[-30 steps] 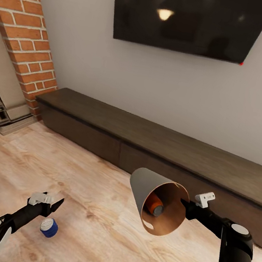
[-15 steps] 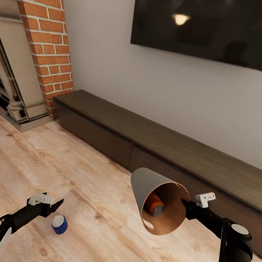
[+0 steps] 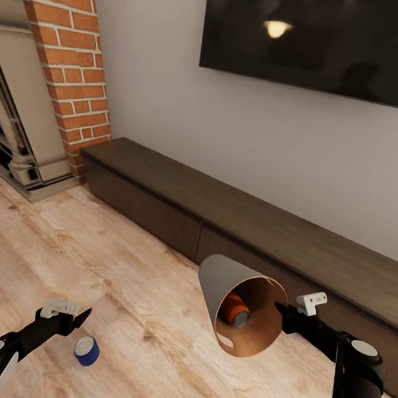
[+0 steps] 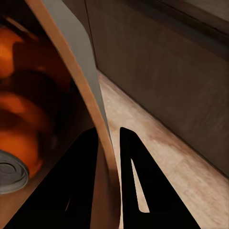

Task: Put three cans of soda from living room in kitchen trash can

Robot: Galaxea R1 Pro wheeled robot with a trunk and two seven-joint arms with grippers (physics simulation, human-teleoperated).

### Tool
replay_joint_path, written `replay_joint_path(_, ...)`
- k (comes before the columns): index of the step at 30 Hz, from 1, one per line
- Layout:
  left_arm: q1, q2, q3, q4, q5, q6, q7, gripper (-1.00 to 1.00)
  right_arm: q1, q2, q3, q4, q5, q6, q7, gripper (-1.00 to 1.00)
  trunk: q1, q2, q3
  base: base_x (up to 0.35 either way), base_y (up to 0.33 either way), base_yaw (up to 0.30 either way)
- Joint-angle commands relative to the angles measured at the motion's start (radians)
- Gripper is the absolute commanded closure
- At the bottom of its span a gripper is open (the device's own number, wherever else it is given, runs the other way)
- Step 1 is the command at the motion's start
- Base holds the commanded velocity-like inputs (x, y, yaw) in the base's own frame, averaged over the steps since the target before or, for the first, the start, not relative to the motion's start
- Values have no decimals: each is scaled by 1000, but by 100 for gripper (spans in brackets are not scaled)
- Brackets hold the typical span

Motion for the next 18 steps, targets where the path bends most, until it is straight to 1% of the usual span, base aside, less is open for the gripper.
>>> replay_joint_path(1,0,0,0,1,0,1,4,-100,0,0,1,0,-8,4,3,100,4,-7,-3,3,0,0)
replay_joint_path(4,0,0,0,3,0,17,16,-100,0,4,1,-1,-6,4,3,100,15,-28,-12,1,0,0)
replay_joint_path(5,-1,1,0,6,-1,35,31,-100,0,9,2,-1,-4,5,3,100,19,-35,-16,0,0,0)
replay_joint_path(9,-2,1,-1,8,-1,45,59,-100,0,18,2,-1,0,17,1,100,34,-63,-28,0,0,0)
replay_joint_path(12,-6,0,-2,33,-2,48,78,-100,-1,20,8,-10,2,62,1,100,46,-84,-38,0,0,0)
replay_joint_path(13,-9,0,-2,47,-2,48,81,-100,-2,20,16,-14,3,85,1,100,50,-91,-41,0,0,0)
replay_joint_path(16,-12,0,-3,66,-1,49,84,-100,-3,12,35,-19,4,149,2,100,51,-92,-52,0,0,0)
replay_joint_path(18,-13,-1,-4,70,-1,51,85,-100,-5,10,38,-20,5,165,2,100,52,-92,-60,0,0,0)
